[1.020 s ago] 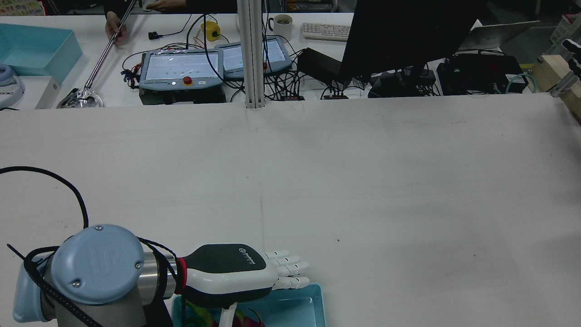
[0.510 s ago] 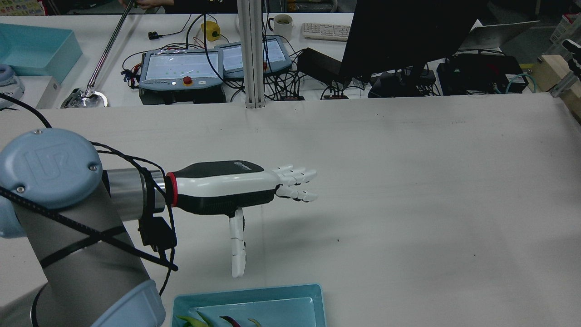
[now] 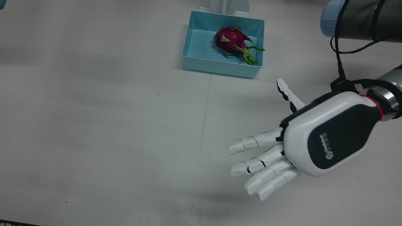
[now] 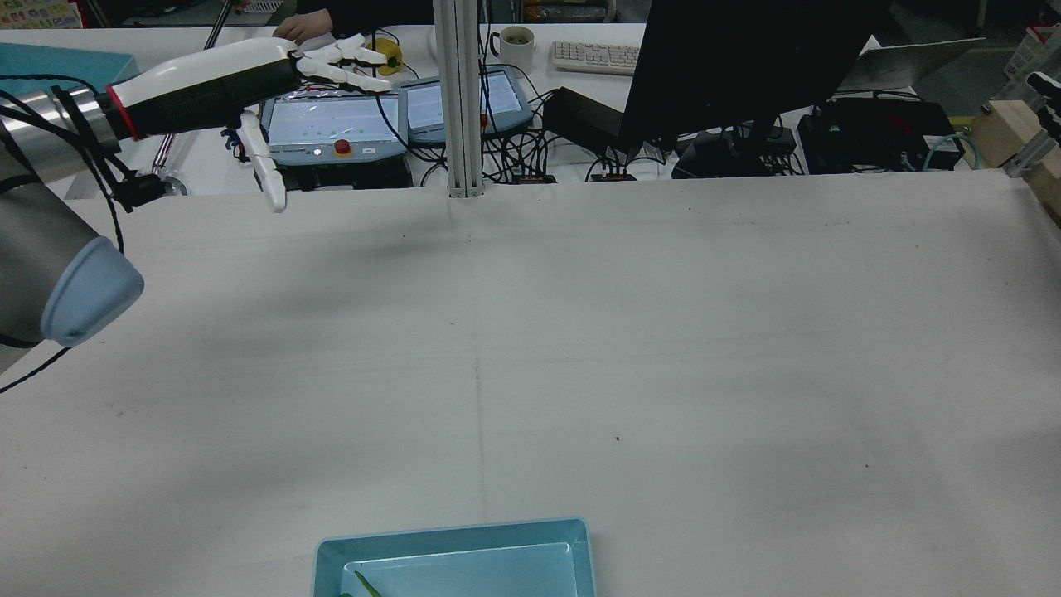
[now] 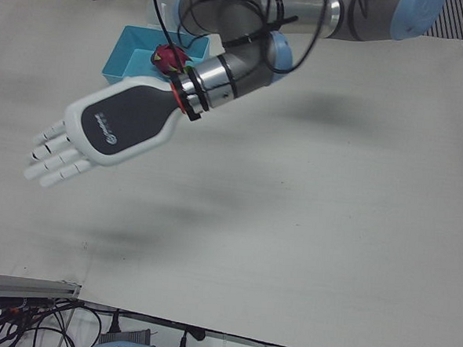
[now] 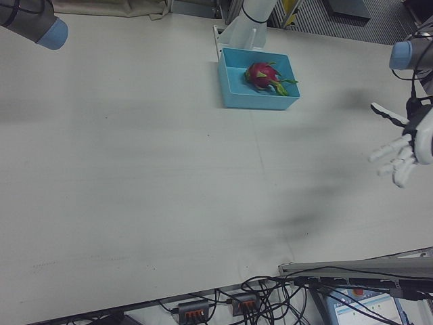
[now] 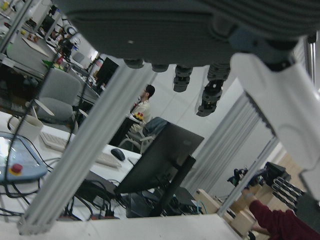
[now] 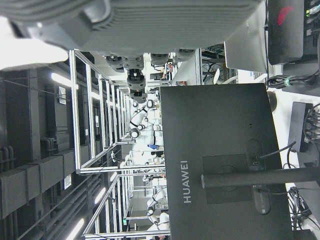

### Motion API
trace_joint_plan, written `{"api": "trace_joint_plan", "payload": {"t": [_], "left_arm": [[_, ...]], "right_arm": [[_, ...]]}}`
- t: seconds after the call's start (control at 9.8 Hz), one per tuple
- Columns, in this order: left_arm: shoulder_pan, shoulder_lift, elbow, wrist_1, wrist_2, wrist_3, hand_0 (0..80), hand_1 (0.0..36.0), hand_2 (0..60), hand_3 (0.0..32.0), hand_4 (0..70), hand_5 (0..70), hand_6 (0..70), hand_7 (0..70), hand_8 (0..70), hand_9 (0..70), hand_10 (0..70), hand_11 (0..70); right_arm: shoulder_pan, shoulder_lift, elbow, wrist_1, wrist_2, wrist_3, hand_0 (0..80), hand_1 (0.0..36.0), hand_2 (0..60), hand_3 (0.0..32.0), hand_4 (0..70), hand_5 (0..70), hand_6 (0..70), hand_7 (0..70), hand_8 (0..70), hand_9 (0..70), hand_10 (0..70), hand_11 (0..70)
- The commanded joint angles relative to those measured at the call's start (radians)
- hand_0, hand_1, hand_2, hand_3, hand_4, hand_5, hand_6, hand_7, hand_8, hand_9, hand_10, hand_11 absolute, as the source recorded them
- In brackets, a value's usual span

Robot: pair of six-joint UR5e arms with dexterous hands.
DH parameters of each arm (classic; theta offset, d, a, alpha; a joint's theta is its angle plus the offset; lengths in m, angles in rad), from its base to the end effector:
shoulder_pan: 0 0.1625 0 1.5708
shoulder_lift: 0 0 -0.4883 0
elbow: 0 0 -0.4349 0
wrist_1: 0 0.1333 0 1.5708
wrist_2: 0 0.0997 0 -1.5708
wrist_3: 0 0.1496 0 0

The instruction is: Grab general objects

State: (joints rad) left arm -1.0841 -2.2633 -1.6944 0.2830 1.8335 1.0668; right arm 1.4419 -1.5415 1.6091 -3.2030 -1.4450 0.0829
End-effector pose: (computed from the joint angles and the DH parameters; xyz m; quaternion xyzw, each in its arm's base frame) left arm 0.2836 -0.7378 0.2339 0.1840 0.8435 -0.2709 0.4257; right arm 0.0740 -0.6118 0.7200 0.0308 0.7086 -0.7044 0.0284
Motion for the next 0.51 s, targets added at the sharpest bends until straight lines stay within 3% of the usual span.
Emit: {"api": "trace_joint_plan", "payload": {"t": [0.0, 0.1, 0.2, 0.31, 0.41], "left_arm": [[-0.112, 0.379, 0.082, -0.464, -0.254, -0.08, 47.2, 7.7, 0.0, 0.0, 29.0, 4.9, 9.0, 22.4, 5.3, 3.0, 1.0, 1.9], [-0.111, 0.437, 0.213, -0.652, -0.367, -0.12, 47.0, 7.7, 0.0, 0.0, 29.4, 6.0, 11.0, 25.5, 5.6, 3.7, 4.3, 6.7], [-0.115, 0.444, 0.317, -0.732, -0.41, -0.189, 45.7, 4.5, 0.0, 0.0, 29.8, 8.5, 11.8, 24.9, 8.7, 3.6, 4.9, 7.1], [-0.131, 0.473, 0.321, -0.76, -0.418, -0.192, 45.6, 5.5, 0.0, 0.0, 26.4, 8.9, 9.1, 20.7, 6.1, 2.7, 2.9, 4.5], [-0.137, 0.505, 0.322, -0.763, -0.475, -0.188, 46.6, 8.6, 2.4, 0.0, 23.7, 8.4, 8.9, 21.0, 3.7, 2.8, 4.1, 6.5]], "right_arm": [[0.0, 0.001, 0.0, 0.0, 0.0, 0.0, 0.0, 0.0, 0.0, 0.0, 0.0, 0.0, 0.0, 0.0, 0.0, 0.0, 0.0, 0.0], [0.0, 0.0, 0.0, 0.0, 0.0, 0.001, 0.0, 0.0, 0.0, 0.0, 0.0, 0.0, 0.0, 0.0, 0.0, 0.0, 0.0, 0.0], [0.0, 0.0, 0.0, 0.0, 0.0, 0.0, 0.0, 0.0, 0.0, 0.0, 0.0, 0.0, 0.0, 0.0, 0.0, 0.0, 0.0, 0.0], [0.002, 0.001, 0.002, 0.002, 0.0, 0.0, 0.0, 0.0, 0.0, 0.0, 0.0, 0.0, 0.0, 0.0, 0.0, 0.0, 0.0, 0.0], [0.0, 0.0, 0.0, 0.0, 0.0, 0.0, 0.0, 0.0, 0.0, 0.0, 0.0, 0.0, 0.0, 0.0, 0.0, 0.0, 0.0, 0.0]]}}
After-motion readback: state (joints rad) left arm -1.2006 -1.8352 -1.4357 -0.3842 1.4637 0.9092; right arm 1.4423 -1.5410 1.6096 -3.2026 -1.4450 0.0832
